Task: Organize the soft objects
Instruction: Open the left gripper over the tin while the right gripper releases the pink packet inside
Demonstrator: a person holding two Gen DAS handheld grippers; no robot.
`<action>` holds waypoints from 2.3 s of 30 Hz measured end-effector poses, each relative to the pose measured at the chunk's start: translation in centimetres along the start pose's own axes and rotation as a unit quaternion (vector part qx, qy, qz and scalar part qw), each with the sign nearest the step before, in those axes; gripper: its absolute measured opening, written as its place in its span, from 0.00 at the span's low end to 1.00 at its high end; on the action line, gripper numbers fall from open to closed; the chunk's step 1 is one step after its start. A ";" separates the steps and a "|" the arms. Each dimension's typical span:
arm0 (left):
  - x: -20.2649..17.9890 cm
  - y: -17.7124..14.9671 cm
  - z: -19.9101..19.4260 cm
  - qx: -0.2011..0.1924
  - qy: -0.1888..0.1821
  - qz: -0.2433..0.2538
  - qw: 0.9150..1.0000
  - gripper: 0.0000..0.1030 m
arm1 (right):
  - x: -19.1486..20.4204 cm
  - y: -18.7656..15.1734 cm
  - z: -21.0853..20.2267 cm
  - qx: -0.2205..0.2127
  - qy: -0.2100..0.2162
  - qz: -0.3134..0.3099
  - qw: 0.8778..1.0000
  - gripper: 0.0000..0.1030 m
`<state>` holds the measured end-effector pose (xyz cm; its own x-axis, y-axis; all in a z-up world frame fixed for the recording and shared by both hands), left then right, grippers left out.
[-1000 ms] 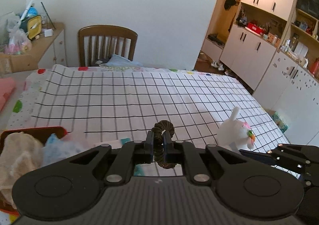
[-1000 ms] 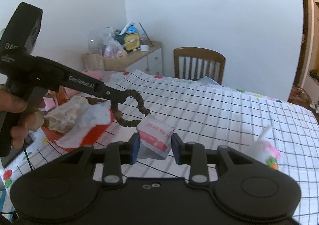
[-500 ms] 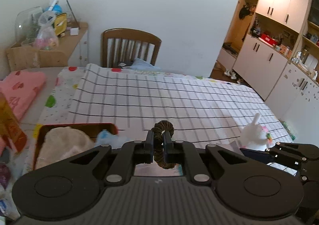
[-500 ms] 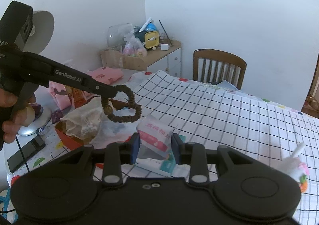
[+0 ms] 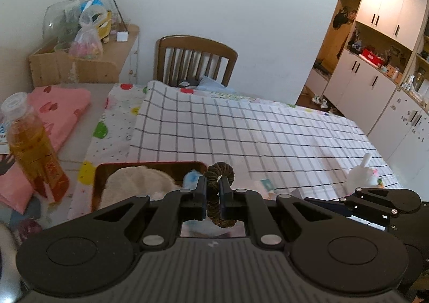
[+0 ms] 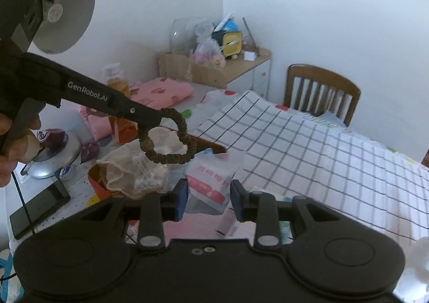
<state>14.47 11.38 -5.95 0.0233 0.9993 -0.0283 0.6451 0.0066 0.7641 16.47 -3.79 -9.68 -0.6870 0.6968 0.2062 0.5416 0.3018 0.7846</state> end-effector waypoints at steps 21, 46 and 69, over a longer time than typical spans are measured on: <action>7.1 -5.6 4.3 0.073 0.024 0.002 0.997 0.09 | 3.8 -2.0 8.8 0.066 -0.037 -0.057 0.995 0.32; 7.4 -6.7 5.1 0.090 0.033 0.009 0.995 0.13 | 3.9 -1.9 8.5 0.062 -0.027 -0.041 0.997 0.47; 3.9 -4.8 -0.4 0.020 0.037 0.052 0.998 0.64 | 3.8 -0.2 2.0 -0.004 -0.009 0.041 0.999 0.61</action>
<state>11.19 15.24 -9.46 0.0354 0.9944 0.0992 0.6714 -0.0972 0.7347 14.76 0.11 -10.20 -0.6308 0.7311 0.2599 0.5925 0.2376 0.7697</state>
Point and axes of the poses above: each gripper's, at about its wrist camera, not at the fingertips, and z roughly the way its jaws point, x to its left, y to its top, the point moved 9 cm from there along z, roughly the way its jaws point, and after that the axes turned 14 degrees about z, right-handed, at the moved point
